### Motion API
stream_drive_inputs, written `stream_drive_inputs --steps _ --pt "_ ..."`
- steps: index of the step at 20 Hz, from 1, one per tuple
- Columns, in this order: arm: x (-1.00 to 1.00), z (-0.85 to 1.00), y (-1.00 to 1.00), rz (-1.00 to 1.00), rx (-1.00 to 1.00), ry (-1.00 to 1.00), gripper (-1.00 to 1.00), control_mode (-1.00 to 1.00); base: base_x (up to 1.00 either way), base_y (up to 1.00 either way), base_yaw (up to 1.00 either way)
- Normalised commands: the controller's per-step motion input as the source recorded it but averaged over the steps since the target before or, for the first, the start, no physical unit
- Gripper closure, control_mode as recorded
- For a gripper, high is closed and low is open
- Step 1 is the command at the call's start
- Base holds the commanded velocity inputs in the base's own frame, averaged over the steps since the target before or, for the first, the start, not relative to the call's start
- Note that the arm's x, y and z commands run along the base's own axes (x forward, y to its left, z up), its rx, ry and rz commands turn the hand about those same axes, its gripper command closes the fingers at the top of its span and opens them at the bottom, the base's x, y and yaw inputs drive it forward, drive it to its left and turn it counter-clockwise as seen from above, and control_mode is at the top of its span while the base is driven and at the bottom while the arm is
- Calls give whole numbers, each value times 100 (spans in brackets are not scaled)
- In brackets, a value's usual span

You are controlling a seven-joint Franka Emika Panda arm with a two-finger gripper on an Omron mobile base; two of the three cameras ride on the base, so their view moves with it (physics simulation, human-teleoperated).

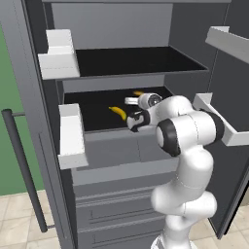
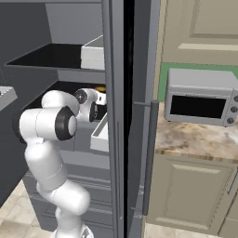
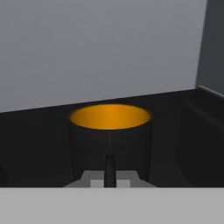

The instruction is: Place the mustard and ketchup from the counter to the top shelf of the fridge. If the existing items in the fridge are on the top shelf, move them to other shelves.

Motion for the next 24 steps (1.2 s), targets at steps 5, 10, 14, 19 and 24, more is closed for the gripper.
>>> stream_drive_inputs --steps 5,10,14,19,24 --pt "17 -2 0 0 0 0 -100 -100 0 0 0" --pt "-5 15 0 0 0 0 -100 -100 0 0 0" --pt "-22 38 0 0 0 0 -100 -100 0 0 0" --pt "-59 60 0 0 0 -7 -100 -100 0 0 0" --pt "-100 62 0 0 0 -9 -100 -100 0 0 0"
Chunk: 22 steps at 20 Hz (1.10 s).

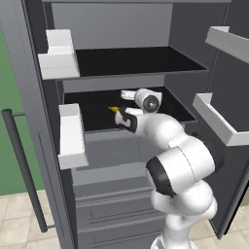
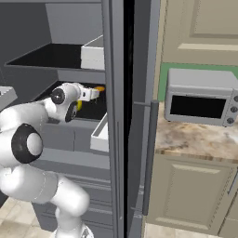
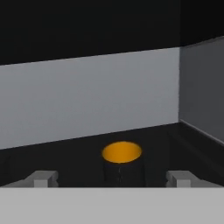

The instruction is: Place the mustard and ketchup from the counter to the top shelf of the fridge. If the existing items in the fridge are on the top shelf, move them to other shelves.

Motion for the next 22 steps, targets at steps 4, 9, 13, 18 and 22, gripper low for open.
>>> stream_drive_inputs --steps 4,9,13,18,22 --pt "-100 61 0 0 0 -9 -100 -100 0 0 0" --pt "-100 51 -5 0 3 -8 -100 -100 0 0 0" --pt "-100 45 -13 0 4 -1 -100 -100 0 0 0" --pt "-100 32 -22 0 3 0 -100 -100 0 0 0" --pt "-100 24 -23 0 2 0 -100 -100 0 0 0"
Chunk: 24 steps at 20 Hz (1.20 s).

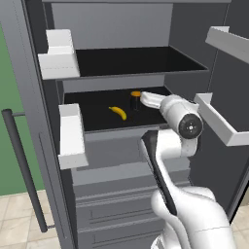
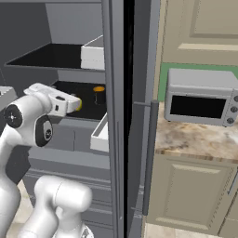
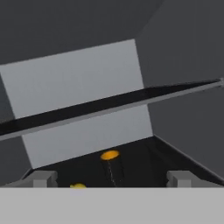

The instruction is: Place the mustard and ketchup from the counter to the top shelf of the fridge. If the existing items in the fridge are on the top shelf, move them to other shelves.

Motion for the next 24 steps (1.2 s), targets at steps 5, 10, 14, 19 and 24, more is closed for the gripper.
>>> stream_drive_inputs --steps 5,10,14,19,24 --pt "-100 25 -14 0 0 1 -100 -100 0 0 0" --pt "-100 26 -8 0 0 5 -100 -100 0 0 0" --pt "-100 30 0 0 0 19 -100 -100 0 0 0" --pt "-100 6 0 0 0 35 -100 -100 0 0 0" --pt "-100 -22 0 8 0 43 -100 -100 0 0 0"
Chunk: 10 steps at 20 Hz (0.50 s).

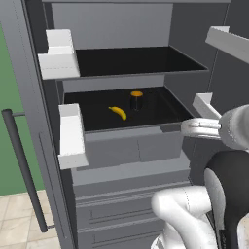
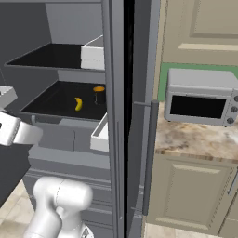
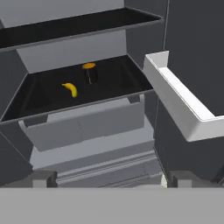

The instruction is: Place the mustard and ketchup from the counter to the top shelf of the fridge. If the existing items in the fridge are on the top shelf, move them to other shelves.

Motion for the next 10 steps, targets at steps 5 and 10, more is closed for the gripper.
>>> stream_drive_inputs --steps 5,10 --pt "-58 -9 0 10 0 18 -100 -100 0 0 0" --pt "0 0 0 0 0 0 -100 -100 0 0 0"
